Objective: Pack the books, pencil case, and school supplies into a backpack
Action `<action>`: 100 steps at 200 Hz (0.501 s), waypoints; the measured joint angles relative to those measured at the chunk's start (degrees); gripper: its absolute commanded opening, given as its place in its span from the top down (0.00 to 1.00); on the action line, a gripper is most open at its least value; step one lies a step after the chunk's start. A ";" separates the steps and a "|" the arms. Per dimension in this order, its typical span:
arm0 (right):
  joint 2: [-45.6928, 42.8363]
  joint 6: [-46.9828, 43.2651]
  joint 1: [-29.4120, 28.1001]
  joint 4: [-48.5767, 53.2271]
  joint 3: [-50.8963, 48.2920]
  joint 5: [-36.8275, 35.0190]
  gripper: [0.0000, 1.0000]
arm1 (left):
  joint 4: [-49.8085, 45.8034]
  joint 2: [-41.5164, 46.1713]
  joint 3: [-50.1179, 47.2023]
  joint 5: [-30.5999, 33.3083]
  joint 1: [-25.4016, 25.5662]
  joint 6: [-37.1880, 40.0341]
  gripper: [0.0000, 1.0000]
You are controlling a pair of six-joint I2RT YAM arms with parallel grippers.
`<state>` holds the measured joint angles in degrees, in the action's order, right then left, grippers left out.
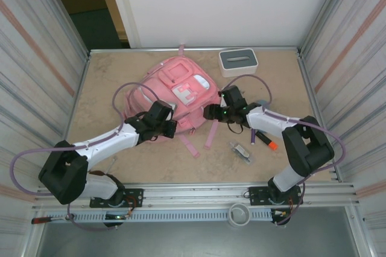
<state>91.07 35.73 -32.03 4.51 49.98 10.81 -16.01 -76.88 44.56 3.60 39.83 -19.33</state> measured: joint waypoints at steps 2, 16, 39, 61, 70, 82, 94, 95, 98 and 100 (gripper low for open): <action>0.17 0.50 -0.39 -0.22 -0.13 0.00 0.30 | 0.00 0.00 0.00 0.00 0.00 0.00 1.00; 1.68 2.45 -2.14 -2.01 -0.35 0.42 0.32 | 0.02 0.00 0.00 -0.02 0.00 0.00 1.00; 4.70 5.88 -2.45 -6.43 -0.35 1.14 0.50 | 0.00 0.00 0.00 0.07 0.00 0.04 1.00; 6.58 7.85 -1.79 -8.33 -0.33 1.01 0.80 | 0.00 0.17 -0.20 0.98 0.04 0.07 1.00; 6.91 8.02 -1.36 -8.83 -0.35 1.09 0.88 | -0.02 0.46 -0.44 1.53 0.04 0.09 1.00; 6.99 8.70 -0.79 -9.40 -0.39 1.51 0.94 | 0.00 0.98 -0.74 2.10 0.04 0.24 1.00; 6.99 8.81 -0.17 -9.88 -0.39 2.12 0.99 | -0.07 1.81 -1.20 2.62 -0.13 0.42 1.00; 6.99 8.79 -0.13 -9.90 -0.39 2.16 0.99 | -0.09 1.86 -1.22 2.64 -0.13 0.46 1.00; 6.99 8.66 0.09 -10.01 -0.39 2.36 1.00 | -0.22 2.19 -1.31 2.84 -0.28 0.50 1.00; 6.99 8.74 0.22 -10.05 -0.39 2.43 1.00 | -0.26 2.27 -1.36 2.89 -0.35 0.57 1.00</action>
<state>98.06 44.47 -31.81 -5.54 49.58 13.23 -16.27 -74.61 43.20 6.48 39.48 -18.76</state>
